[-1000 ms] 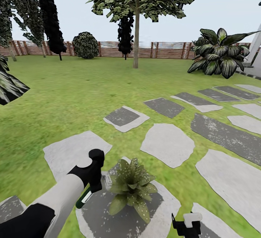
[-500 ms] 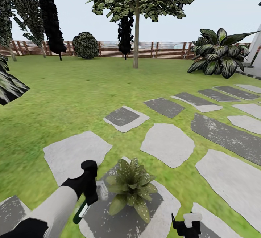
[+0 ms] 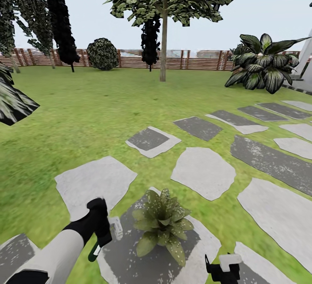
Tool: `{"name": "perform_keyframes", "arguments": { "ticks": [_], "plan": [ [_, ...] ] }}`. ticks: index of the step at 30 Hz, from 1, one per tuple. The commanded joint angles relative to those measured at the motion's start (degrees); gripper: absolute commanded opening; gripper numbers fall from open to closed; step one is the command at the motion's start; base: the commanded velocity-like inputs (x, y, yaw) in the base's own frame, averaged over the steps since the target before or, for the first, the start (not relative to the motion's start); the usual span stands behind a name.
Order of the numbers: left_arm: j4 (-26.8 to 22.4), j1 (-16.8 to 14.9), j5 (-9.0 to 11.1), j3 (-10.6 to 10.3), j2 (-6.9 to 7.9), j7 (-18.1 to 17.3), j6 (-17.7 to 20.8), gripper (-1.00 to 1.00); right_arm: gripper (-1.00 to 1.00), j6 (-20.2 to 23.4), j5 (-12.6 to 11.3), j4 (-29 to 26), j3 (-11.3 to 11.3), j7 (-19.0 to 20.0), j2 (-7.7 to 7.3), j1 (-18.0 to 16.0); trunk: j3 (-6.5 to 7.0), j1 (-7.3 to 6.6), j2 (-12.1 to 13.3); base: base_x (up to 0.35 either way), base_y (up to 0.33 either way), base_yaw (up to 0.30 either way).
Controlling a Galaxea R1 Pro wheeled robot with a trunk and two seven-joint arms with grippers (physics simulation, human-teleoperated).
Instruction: Pick up the pesticide atomizer in the garden and spray insectifuge to fully cover both potted plants in the garden.
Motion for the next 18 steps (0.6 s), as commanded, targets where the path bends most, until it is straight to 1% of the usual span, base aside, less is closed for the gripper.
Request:
{"name": "perform_keyframes", "arguments": {
  "ticks": [1,2,4,6,14,18],
  "plan": [
    [-0.2,0.1,-0.3,-0.2,-0.13,-0.2,0.5,-1.00,1.00,-0.2,0.6,0.1,-0.2,-0.3,0.02,0.0,-0.05,-0.01,0.0,0.000,0.000,0.000],
    [-0.2,0.1,-0.3,-0.2,-0.30,0.4,0.4,-1.00,1.00,-0.2,0.6,0.1,-0.2,-0.3,0.01,0.0,-0.05,-0.01,0.0,0.000,0.000,0.000],
    [-0.2,0.2,0.1,-0.1,-0.28,2.9,0.4,-1.00,1.00,-0.2,0.6,0.1,-0.2,-0.3,0.01,0.0,-0.05,-0.01,0.0,0.000,0.120,-0.011],
    [-0.2,0.2,0.2,0.0,-0.19,3.3,0.5,-1.00,1.00,-0.2,0.6,0.1,-0.2,-0.3,0.01,0.0,-0.05,-0.01,0.0,0.000,0.267,-0.175],
    [-0.2,0.2,0.3,0.0,-0.33,3.4,0.4,-1.00,1.00,-0.2,0.6,0.1,-0.2,-0.2,0.01,0.0,-0.05,-0.01,0.0,0.001,0.300,-0.287],
    [-0.2,0.2,0.3,0.1,-0.34,3.5,0.4,-1.00,1.00,-0.2,0.6,0.1,-0.2,-0.3,0.01,0.0,-0.05,-0.01,0.0,0.090,0.305,-0.299]
  ]
}}
